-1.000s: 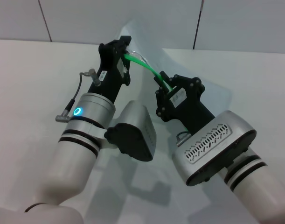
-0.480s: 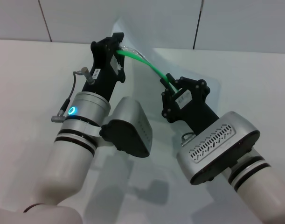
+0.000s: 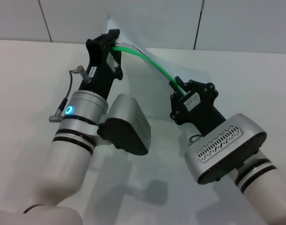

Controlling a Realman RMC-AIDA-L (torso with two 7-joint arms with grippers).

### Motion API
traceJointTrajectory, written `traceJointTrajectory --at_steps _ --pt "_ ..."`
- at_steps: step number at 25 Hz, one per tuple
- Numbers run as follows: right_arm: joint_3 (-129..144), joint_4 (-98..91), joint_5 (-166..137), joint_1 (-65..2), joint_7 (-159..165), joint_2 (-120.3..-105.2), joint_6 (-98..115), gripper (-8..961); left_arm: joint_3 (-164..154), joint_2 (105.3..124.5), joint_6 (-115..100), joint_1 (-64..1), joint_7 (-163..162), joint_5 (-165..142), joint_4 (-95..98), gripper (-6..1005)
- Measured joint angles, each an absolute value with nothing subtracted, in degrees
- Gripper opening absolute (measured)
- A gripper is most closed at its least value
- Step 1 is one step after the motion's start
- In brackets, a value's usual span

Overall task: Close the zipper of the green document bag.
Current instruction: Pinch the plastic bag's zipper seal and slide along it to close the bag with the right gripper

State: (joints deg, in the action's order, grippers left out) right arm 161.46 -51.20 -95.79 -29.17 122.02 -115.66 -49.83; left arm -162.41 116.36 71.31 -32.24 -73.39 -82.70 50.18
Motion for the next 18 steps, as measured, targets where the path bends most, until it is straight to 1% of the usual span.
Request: traceJointTrajectory --at_steps 18 --pt "161.5 -46.1 -92.4 -28.8 124.9 -115.75 -49.8 79 -162.3 116.36 71.4 -32.3 -73.4 -82.7 50.2 68"
